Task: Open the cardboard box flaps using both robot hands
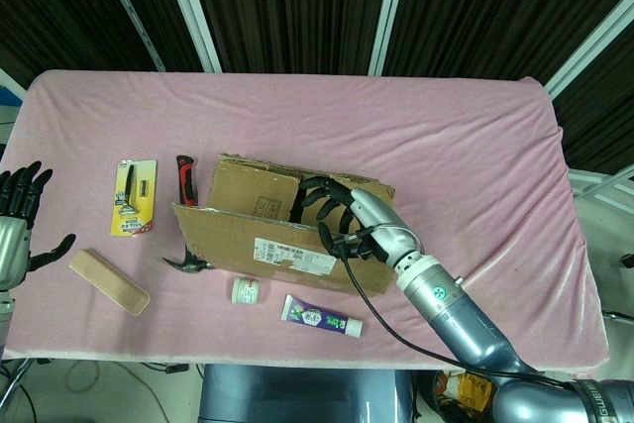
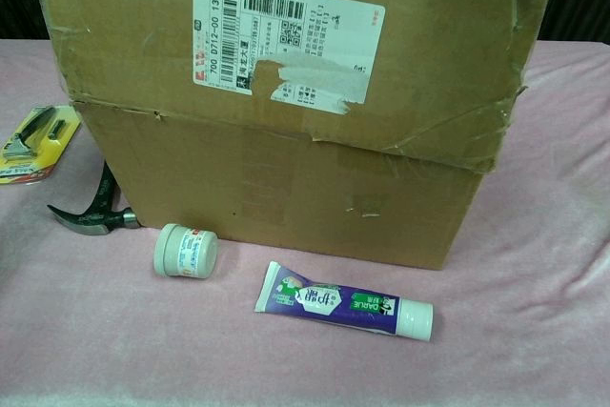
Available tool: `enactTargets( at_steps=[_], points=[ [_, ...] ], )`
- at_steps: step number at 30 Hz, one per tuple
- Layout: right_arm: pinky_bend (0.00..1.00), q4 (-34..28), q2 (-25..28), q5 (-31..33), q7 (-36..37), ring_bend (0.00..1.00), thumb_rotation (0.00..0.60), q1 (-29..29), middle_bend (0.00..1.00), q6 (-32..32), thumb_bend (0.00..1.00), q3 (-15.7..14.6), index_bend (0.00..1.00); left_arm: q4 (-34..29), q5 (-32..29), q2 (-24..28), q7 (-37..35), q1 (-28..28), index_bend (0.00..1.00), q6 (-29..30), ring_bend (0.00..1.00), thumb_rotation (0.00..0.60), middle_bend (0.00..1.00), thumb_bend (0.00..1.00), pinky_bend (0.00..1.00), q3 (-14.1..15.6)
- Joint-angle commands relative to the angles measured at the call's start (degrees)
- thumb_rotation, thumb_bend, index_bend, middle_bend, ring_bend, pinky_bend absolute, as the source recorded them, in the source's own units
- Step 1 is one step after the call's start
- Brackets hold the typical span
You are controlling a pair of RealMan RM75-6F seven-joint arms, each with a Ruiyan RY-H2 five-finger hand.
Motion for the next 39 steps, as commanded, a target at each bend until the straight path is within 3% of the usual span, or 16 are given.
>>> enactTargets(
  at_steps=[1, 5, 12, 29, 34, 39],
  points=[
    [0.6, 0.0, 0.8, -1.7, 1.6, 0.38, 0.6, -0.8, 0.31, -1.5, 0.64, -0.5, 0.19, 0.0, 0.0, 0.0, -0.1, 0.0, 0.0, -0.1, 0.0, 0.6, 0.0, 0.17, 0.0, 0.0],
    [0.6, 0.0, 1.5, -5.1, 4.2, 0.38, 0.6, -2.1, 0.3, -4.6, 0.64, -1.2, 0.18, 0.0, 0.0, 0.0, -0.1, 0.0, 0.0, -0.1, 0.0, 0.6, 0.0, 0.17, 0.0, 0.0],
    [0.6, 0.0, 1.0, -16.3, 8.3, 0.38, 0.6, -5.3, 0.3, -7.8, 0.64, -2.0, 0.18, 0.2, 0.4, -0.2, 0.1, 0.0, 0.0, 0.2, 0.0, 0.6, 0.0, 0.17, 0.0, 0.0],
    [0.6, 0.0, 4.8, -29.8, 22.9, 0.38, 0.6, -9.7, 0.29, -17.0, 0.64, -1.0, 0.16, 0.8, 0.8, -0.6, 0.1, 0.1, 0.0, 0.9, 0.0, 0.6, 0.0, 0.17, 0.0, -0.1],
    [0.6, 0.0, 5.9, -34.0, 21.0, 0.38, 0.6, -12.5, 0.29, -12.5, 0.64, -2.4, 0.16, 0.8, 0.9, -0.5, 0.0, 0.1, 0.0, 1.1, 0.0, 0.6, 0.0, 0.17, 0.0, -0.2],
    [0.58, 0.0, 4.4, -38.8, 10.9, 0.38, 0.6, -17.9, 0.29, -0.7, 0.59, -7.4, 0.16, 0.3, 1.9, 0.4, 0.3, -0.3, 0.0, 1.0, 0.0, 0.6, 0.0, 0.17, 0.0, -0.1]
  ],
)
